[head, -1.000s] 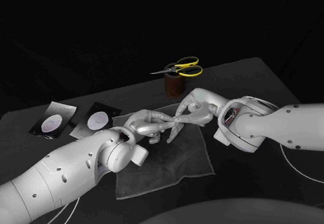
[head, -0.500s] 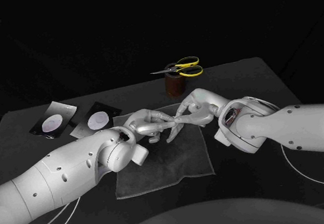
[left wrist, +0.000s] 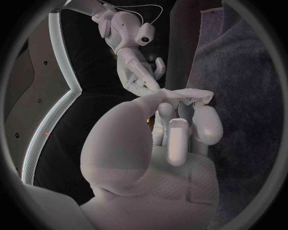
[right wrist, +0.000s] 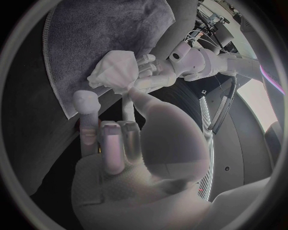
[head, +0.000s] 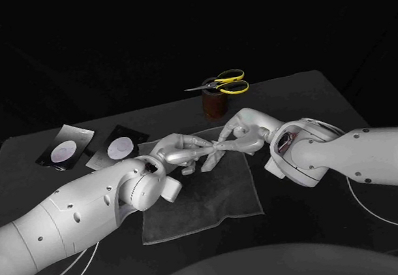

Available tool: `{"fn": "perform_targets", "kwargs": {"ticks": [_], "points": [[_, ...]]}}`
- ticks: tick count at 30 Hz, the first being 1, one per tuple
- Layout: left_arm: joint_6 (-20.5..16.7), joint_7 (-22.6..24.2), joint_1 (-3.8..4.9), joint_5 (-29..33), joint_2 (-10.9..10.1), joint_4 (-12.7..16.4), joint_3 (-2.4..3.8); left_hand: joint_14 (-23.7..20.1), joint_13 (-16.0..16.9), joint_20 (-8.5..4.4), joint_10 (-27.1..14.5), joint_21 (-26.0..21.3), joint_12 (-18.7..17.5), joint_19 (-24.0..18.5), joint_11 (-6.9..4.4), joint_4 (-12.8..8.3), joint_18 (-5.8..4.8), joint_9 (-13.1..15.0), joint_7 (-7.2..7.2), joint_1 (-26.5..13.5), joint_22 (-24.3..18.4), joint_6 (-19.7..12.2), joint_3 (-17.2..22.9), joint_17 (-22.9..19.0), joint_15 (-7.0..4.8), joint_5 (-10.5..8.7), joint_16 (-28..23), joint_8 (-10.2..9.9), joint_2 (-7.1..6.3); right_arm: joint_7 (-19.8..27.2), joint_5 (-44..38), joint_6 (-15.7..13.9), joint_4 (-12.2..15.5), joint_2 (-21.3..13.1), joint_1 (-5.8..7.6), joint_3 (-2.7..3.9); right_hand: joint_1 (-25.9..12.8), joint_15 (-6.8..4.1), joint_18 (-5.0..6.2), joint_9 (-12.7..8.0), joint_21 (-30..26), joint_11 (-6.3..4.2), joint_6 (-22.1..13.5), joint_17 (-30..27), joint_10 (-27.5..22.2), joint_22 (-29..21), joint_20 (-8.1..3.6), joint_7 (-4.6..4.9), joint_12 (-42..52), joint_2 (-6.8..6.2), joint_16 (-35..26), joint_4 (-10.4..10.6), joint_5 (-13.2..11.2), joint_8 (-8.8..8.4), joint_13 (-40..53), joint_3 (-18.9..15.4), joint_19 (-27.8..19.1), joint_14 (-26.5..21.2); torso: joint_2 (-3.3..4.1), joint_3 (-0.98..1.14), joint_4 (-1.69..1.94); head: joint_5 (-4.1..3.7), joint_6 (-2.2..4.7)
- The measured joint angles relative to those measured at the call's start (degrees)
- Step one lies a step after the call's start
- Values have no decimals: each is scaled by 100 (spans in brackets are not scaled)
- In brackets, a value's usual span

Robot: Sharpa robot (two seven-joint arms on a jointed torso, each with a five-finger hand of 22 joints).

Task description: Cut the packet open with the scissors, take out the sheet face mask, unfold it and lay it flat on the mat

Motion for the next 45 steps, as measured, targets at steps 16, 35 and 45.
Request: {"fn": "perform_targets", "kwargs": {"ticks": [16,35,45], "points": [[20,18,-1,235,-32,25,-1,0,15,0,-1,0,0,0,2,1,0,0,-9,-23,-14,-28,79,0,0,0,-2,13,-22,-8,3,2,-69,-9,1,0,1,1,-36,0,0,10,-2,5,-10,-4,0,-2,-15,-1,-18,-2,-1,0,4,1,0,-1,0,1,2,-4,0],[222,-609,-1,316,10,-4,-2,-20,-864,166,-987,-161,-373,-245,286,1189,0,83,276,-1124,-328,-847,-769,0,206,27,-42,-277,-263,-2,5,0,59,-9,0,0,1,-11,-39,0,-1,11,-12,1,-11,0,0,-12,7,-1,0,-4,-18,0,0,1,0,11,-1,3,1,19,0],[516,-945,-1,503,58,-14,-2,-41,-838,196,-970,-161,-266,-214,301,1485,-1,53,258,-1594,-322,-760,-1174,0,227,27,-46,-277,54,8,5,1,79,6,-1,0,1,-11,-41,1,-1,11,-14,1,-11,-3,0,-14,7,-1,-2,-4,0,0,2,1,0,11,0,1,1,35,0]]}}
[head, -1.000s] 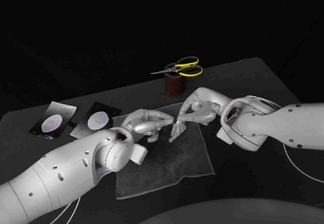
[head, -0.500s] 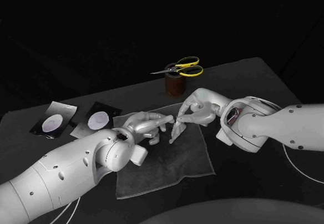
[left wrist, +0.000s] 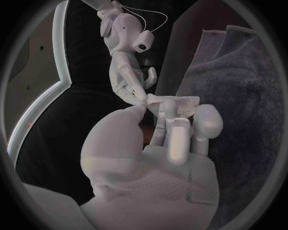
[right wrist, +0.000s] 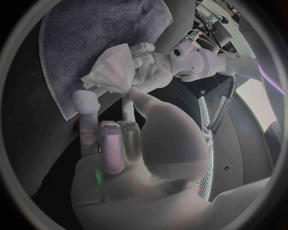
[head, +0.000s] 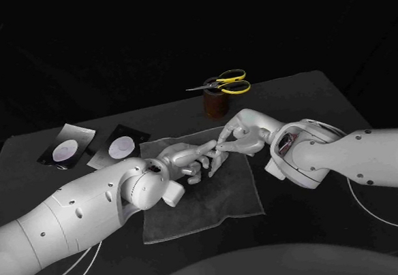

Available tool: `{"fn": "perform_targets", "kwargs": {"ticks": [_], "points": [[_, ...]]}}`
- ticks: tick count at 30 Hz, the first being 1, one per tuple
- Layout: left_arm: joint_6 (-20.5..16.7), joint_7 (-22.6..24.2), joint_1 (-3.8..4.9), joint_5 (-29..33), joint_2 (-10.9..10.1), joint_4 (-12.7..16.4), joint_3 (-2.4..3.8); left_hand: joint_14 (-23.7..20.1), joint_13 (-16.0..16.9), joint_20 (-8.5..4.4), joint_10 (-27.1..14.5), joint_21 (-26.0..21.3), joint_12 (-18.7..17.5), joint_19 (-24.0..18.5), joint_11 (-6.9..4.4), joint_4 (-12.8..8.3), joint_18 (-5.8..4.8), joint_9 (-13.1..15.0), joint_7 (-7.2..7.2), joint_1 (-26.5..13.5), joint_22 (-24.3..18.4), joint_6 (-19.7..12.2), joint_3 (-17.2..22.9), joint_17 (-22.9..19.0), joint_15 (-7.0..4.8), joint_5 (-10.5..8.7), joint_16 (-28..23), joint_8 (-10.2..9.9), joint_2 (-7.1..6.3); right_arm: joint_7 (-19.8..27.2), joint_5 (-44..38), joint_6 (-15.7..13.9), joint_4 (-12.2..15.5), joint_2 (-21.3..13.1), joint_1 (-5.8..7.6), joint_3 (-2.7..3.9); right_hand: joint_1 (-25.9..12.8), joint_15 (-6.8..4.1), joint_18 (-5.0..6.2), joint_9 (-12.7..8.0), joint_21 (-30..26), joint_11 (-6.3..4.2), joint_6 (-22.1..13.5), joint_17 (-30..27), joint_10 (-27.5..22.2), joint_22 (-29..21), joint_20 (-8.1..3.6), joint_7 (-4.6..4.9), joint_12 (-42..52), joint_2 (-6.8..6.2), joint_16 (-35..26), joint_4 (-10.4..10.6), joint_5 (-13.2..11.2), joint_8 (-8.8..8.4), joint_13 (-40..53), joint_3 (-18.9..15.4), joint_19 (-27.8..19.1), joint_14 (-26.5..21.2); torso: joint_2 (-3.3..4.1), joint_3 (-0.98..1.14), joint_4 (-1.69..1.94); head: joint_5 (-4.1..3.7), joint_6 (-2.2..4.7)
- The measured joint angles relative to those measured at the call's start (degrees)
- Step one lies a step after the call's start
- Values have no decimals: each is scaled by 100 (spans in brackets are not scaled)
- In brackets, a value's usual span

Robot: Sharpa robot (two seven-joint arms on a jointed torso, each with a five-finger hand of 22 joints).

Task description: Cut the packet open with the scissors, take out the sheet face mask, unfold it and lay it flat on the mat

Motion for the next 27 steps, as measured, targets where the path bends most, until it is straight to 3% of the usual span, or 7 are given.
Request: {"fn": "perform_targets", "kwargs": {"ticks": [3,11,19,22,27], "points": [[56,-23,0,105,4,-1,0,0,1,0,0,0,29,0,0,4,0,-6,0,-184,4,0,-137,0,0,0,0,0,104,1,2,7,-5,7,-1,0,0,0,-1,0,0,7,4,1,-7,-2,0,3,0,0,-11,0,0,0,2,0,0,0,0,-3,0,2,0],[137,2,0,517,15,-1,0,0,13,0,0,0,94,0,0,7,0,-16,-2,-661,29,40,-389,0,0,0,-1,0,572,2,15,38,-18,27,-2,0,0,1,-2,0,0,-13,12,5,13,-1,0,12,-1,0,2,0,-1,0,3,0,0,-1,1,-3,0,3,0],[181,51,0,918,24,-1,1,0,12,-1,0,0,94,-1,0,9,0,-16,-22,-748,49,60,-449,0,0,0,-2,0,680,2,29,76,-20,32,-13,-2,0,2,10,0,0,-13,12,5,13,2,0,12,-7,0,2,-1,-12,0,2,0,0,-1,1,-3,1,12,0],[188,65,-2,1033,24,-1,1,0,12,-1,-17,0,133,-1,-18,8,0,-18,-43,-611,61,81,-447,0,0,0,-5,24,794,3,32,84,-21,26,-15,-2,0,2,55,0,0,-13,12,5,13,3,0,12,-8,0,2,-1,-12,0,-2,0,0,-2,1,-3,1,12,0],[190,77,-5,1157,15,-1,-3,14,11,-1,-4,0,133,-1,-48,-35,0,-31,-63,-188,78,101,-379,0,-15,0,-11,36,805,5,36,90,-29,8,-15,0,0,10,55,0,0,-12,12,4,13,3,0,12,-11,0,1,-1,-23,0,-2,-1,0,-10,1,-1,0,9,0]]}}
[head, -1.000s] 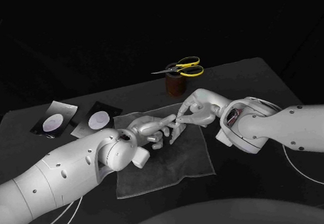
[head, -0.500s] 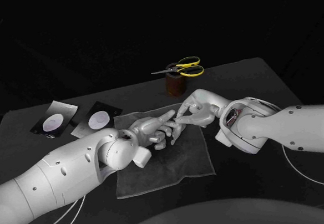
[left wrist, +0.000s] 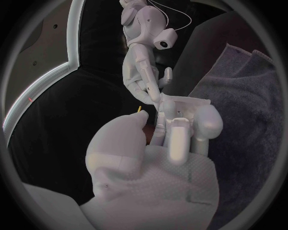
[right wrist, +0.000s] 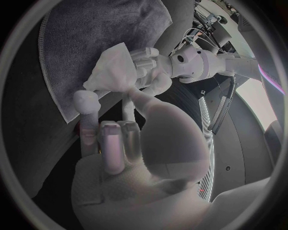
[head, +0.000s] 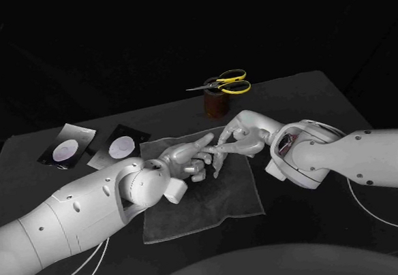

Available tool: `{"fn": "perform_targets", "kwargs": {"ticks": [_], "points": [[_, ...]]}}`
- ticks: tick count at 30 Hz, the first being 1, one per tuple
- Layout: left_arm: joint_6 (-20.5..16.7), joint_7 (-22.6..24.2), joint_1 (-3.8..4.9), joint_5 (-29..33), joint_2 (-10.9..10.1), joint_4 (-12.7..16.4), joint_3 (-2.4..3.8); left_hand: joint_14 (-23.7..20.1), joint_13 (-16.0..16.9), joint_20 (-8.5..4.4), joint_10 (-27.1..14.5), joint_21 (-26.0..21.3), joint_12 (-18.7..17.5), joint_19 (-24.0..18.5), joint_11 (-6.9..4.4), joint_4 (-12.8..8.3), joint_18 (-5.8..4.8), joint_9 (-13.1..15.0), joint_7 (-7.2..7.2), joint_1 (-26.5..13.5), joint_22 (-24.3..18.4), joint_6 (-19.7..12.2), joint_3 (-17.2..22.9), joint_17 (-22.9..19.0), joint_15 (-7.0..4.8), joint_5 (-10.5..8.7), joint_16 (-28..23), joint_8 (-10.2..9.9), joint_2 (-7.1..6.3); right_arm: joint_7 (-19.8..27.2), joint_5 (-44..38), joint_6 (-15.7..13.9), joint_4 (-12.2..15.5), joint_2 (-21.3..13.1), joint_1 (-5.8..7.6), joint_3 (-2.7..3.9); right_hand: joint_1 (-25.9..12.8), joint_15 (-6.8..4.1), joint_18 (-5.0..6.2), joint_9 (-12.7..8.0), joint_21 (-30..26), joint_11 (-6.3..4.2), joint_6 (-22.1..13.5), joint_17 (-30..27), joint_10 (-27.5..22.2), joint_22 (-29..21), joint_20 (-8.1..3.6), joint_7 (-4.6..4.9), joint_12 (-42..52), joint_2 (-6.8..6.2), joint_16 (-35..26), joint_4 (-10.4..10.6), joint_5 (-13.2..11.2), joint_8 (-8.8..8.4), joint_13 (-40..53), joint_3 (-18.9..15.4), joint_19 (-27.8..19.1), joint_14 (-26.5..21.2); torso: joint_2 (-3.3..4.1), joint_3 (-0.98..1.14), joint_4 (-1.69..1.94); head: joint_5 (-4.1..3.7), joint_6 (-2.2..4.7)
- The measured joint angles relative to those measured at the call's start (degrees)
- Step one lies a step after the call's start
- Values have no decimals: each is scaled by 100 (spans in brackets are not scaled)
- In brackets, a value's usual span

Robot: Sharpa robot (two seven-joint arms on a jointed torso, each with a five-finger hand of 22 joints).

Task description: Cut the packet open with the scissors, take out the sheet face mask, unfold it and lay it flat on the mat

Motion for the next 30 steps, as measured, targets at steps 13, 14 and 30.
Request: {"fn": "perform_targets", "kwargs": {"ticks": [13,14,30], "points": [[1,0,0,156,-31,-5,3,-12,-43,-41,-7,0,28,42,-52,-546,0,18,-53,1431,31,52,536,0,-70,0,-11,80,-499,3,11,6,0,-57,-9,-1,0,1,-3,0,0,1,-3,-4,-1,-5,0,-3,-11,0,-16,9,27,0,5,10,0,-1,0,3,0,-13,0],[2,-2,1,160,-31,-6,3,-12,-44,-41,-7,0,28,41,-52,-597,0,19,-62,1490,41,61,564,0,-70,0,-11,101,-531,5,17,9,-1,-60,-10,-2,0,1,-4,0,0,1,-8,-4,-1,-4,0,-8,-11,0,-5,9,26,0,5,10,0,-1,0,2,0,-13,0],[41,-37,0,189,-30,-15,1,7,56,-83,116,28,28,83,-130,-1201,0,93,-101,1965,110,184,842,0,-89,-2,-13,230,-893,64,118,78,-38,-67,-17,-1,0,9,-11,1,0,10,-10,1,-11,0,0,-10,-22,0,0,9,21,0,0,11,0,-9,0,-2,0,-9,0]]}}
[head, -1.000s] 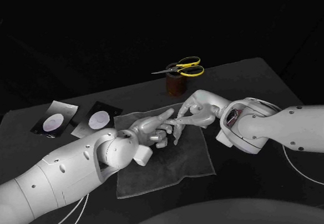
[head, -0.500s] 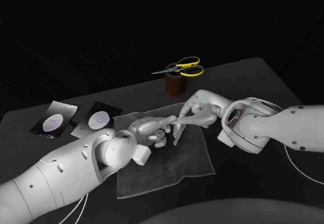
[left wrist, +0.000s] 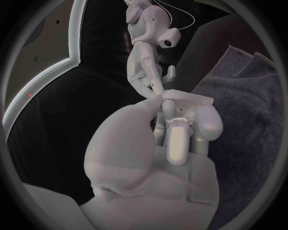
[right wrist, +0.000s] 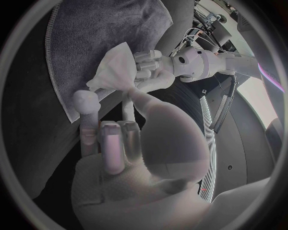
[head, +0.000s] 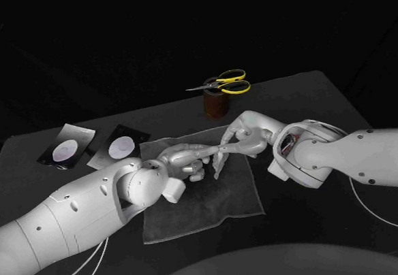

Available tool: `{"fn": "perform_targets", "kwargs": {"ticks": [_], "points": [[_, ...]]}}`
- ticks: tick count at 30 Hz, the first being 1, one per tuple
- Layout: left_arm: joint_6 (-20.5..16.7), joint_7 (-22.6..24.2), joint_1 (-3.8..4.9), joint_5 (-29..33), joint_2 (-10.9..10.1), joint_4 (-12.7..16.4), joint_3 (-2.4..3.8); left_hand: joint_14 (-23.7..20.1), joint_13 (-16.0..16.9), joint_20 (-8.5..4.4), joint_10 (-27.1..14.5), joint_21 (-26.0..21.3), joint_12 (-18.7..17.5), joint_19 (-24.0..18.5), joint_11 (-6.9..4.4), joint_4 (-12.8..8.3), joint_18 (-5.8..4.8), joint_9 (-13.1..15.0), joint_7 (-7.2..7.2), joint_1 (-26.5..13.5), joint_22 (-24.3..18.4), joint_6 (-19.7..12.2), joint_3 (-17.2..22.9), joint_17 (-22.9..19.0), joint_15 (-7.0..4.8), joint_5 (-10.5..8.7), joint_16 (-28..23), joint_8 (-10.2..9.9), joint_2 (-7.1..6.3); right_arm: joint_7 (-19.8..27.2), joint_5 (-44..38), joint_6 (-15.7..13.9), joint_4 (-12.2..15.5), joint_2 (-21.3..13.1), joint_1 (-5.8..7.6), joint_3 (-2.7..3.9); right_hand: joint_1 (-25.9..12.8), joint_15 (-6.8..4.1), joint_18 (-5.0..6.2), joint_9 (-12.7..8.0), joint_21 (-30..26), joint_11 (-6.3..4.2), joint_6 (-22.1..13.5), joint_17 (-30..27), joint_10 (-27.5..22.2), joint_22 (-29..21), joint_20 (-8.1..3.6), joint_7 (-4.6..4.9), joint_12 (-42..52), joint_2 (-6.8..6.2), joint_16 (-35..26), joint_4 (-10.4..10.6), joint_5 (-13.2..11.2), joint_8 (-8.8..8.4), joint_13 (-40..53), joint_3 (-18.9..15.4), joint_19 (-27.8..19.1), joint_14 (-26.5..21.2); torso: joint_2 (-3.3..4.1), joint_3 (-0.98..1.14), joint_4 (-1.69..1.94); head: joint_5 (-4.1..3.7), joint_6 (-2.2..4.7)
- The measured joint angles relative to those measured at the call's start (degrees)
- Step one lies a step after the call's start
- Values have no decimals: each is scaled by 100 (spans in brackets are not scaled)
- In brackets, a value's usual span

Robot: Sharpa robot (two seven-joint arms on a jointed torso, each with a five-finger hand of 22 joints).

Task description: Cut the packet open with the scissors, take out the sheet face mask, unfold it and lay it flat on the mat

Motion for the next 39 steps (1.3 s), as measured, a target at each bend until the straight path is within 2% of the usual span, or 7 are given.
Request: {"fn": "perform_targets", "kwargs": {"ticks": [5,11,18,28,39], "points": [[18,-11,-1,0,-1,-6,-1,0,43,0,47,0,0,0,16,-29,0,-9,29,-79,6,32,-18,0,0,0,10,0,-119,19,10,15,-5,0,-1,0,0,-20,-1,0,0,0,0,0,0,0,0,-1,-1,0,-1,0,-11,0,0,0,0,20,-1,0,0,-3,0],[34,-25,-2,1,3,-13,-1,0,127,0,133,0,39,0,8,76,0,-41,-1,-251,19,68,-88,0,0,0,26,0,-140,36,31,32,-3,0,-4,1,0,-21,-5,1,0,0,-1,-1,-1,-3,0,-1,-11,0,-12,0,-23,0,3,0,0,21,-1,2,0,3,0],[46,-35,-4,-7,3,-18,-2,20,213,-20,163,18,66,20,-21,-127,0,-46,1,-83,46,125,-33,0,-20,0,26,-1,-308,60,78,33,-3,0,-6,1,0,-20,-7,1,0,1,-9,-6,-1,-4,0,-9,-12,0,1,-1,4,1,5,-1,0,20,-1,3,0,-8,0],[57,-46,-3,-110,10,-20,1,20,289,-21,208,18,113,21,19,-267,0,-59,23,42,70,149,31,0,-20,0,25,-1,-378,83,203,27,8,4,-9,-2,-9,-19,-40,1,0,1,-10,-5,-1,-1,0,-10,-13,9,0,1,6,34,4,32,0,19,-1,5,0,-21,0],[28,-34,-6,-226,27,-22,-3,20,658,-52,517,106,288,115,-20,-323,1,-50,-10,91,204,360,87,0,-20,-1,70,39,-326,105,285,30,32,5,-9,-1,-24,-18,-43,1,0,2,-11,0,-2,0,0,-11,4,24,-1,1,2,34,0,32,0,18,-1,3,-3,-5,0]]}}
